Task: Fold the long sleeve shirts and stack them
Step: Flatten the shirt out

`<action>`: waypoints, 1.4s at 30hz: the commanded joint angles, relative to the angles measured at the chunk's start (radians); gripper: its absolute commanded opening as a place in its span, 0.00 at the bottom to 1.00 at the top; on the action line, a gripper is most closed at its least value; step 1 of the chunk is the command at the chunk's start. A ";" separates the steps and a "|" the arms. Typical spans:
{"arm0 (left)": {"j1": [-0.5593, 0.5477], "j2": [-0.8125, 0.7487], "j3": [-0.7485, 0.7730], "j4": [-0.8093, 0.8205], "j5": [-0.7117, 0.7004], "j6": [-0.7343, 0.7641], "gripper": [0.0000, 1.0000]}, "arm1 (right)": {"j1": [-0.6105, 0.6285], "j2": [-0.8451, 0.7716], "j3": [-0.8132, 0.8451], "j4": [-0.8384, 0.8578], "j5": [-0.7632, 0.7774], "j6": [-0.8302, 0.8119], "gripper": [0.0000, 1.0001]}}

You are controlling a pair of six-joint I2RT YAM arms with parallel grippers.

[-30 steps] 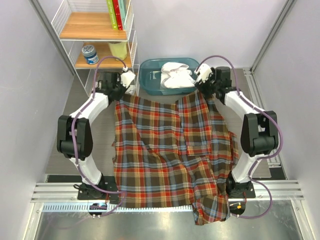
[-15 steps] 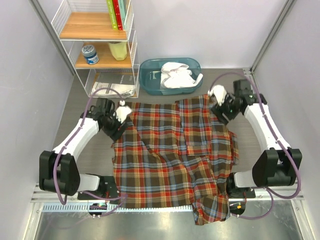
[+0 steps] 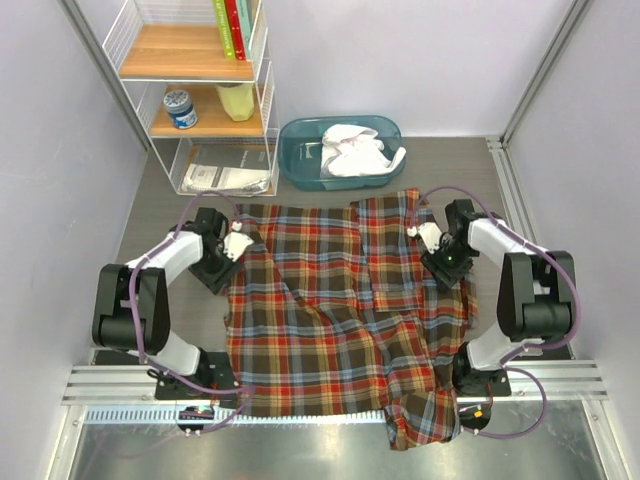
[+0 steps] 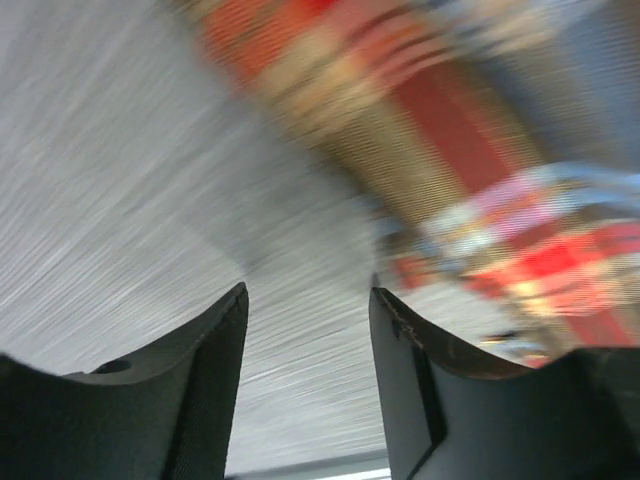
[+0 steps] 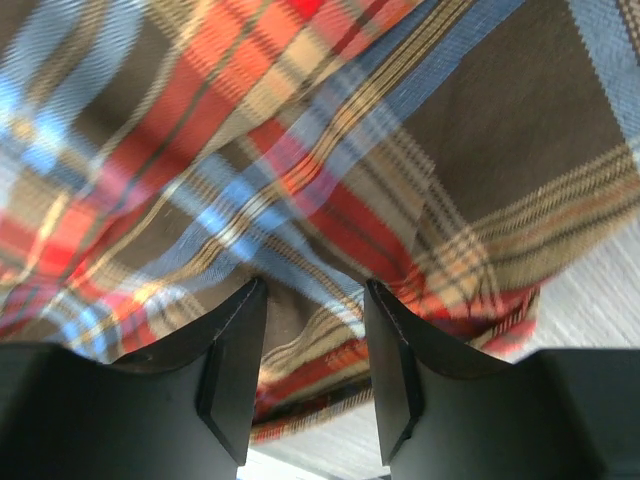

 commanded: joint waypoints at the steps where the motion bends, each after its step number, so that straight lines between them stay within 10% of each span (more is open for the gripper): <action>1: 0.078 -0.024 0.026 0.027 -0.092 0.082 0.50 | -0.003 0.021 0.020 0.077 0.049 0.022 0.48; 9: 0.018 -0.204 0.051 -0.262 0.358 -0.025 0.55 | -0.003 -0.020 0.021 0.049 0.041 0.022 0.47; 23: -0.129 -0.043 -0.086 -0.058 0.059 -0.171 0.37 | -0.002 0.013 0.023 0.060 0.055 0.031 0.45; 33: -0.093 0.003 -0.147 -0.016 -0.111 -0.099 0.03 | -0.002 0.033 0.012 0.089 0.085 0.016 0.45; 42: -0.022 -0.128 -0.155 -0.120 -0.081 0.030 0.00 | 0.004 0.014 0.021 0.054 0.016 0.024 0.45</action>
